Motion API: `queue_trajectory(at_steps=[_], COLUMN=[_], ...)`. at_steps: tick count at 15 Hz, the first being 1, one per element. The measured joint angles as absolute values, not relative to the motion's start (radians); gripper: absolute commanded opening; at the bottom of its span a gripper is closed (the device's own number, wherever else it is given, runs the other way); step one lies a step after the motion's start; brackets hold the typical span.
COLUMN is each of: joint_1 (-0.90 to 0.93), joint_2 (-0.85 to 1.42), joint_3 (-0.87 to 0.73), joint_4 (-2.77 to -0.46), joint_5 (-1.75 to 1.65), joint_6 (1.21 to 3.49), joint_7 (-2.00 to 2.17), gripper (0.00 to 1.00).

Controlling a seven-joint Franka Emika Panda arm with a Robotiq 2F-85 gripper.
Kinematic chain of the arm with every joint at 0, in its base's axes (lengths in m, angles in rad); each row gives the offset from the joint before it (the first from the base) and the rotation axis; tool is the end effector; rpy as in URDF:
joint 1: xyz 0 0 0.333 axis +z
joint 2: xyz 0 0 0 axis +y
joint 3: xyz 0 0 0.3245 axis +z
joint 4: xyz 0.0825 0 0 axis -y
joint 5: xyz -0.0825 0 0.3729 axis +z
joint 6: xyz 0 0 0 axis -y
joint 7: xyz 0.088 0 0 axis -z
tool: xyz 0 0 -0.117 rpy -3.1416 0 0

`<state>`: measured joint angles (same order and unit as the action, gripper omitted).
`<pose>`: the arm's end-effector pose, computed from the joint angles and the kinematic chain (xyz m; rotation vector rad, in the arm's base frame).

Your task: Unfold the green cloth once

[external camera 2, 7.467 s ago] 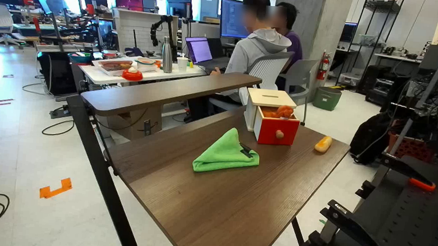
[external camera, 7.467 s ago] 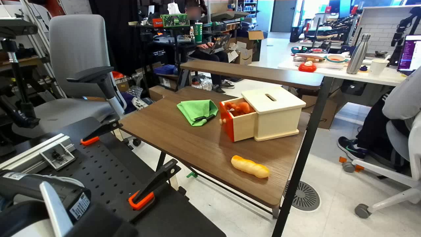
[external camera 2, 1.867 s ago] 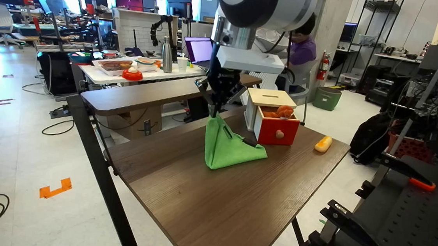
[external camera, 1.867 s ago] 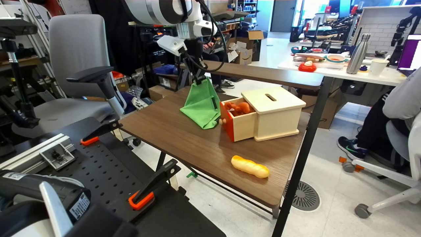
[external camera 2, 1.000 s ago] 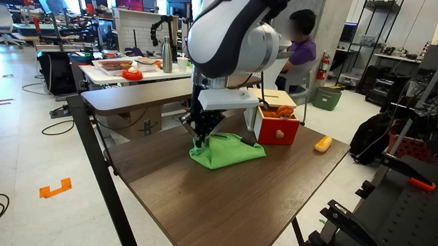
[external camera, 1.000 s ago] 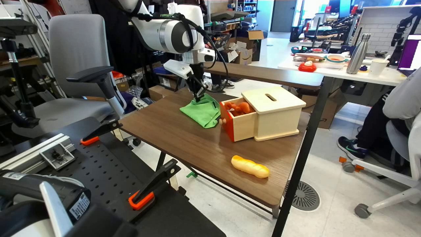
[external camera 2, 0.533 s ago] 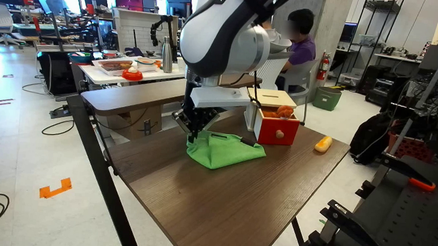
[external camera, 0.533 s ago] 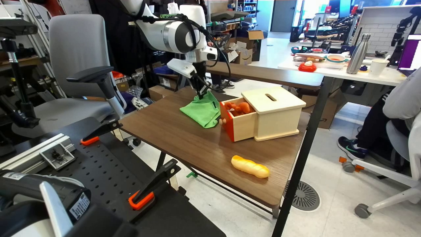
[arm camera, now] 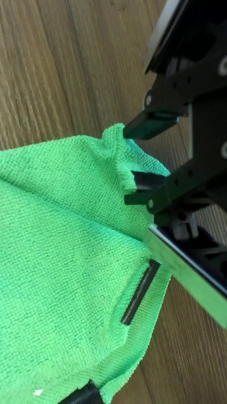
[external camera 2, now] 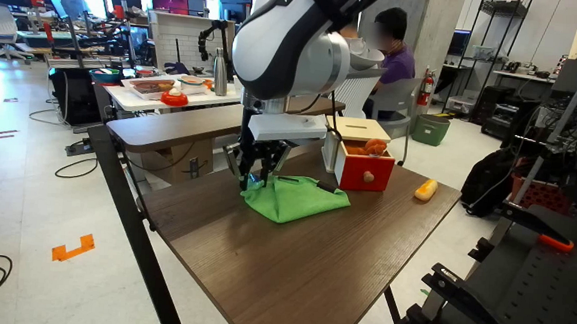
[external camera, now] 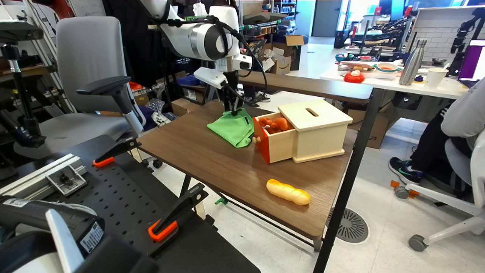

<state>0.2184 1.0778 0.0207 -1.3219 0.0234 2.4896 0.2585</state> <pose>0.7158 0.1709 0.0862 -3.0844 0.0757 -0.1222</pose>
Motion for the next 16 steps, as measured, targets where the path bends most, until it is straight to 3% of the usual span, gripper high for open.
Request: queue_trajectory(at_steps=[3,9,16], joint_1=[0.218,0.218,0.21], joint_2=[1.078,1.023,0.799], joint_3=[0.019,0.014,-0.03], joint_4=[-1.319,-1.368,-1.642], joint_5=[0.022,0.012,-0.095], joint_6=[2.487,2.488,2.454], joint_7=[0.248,0.199,0.15], gripper=[0.99,1.0,1.0])
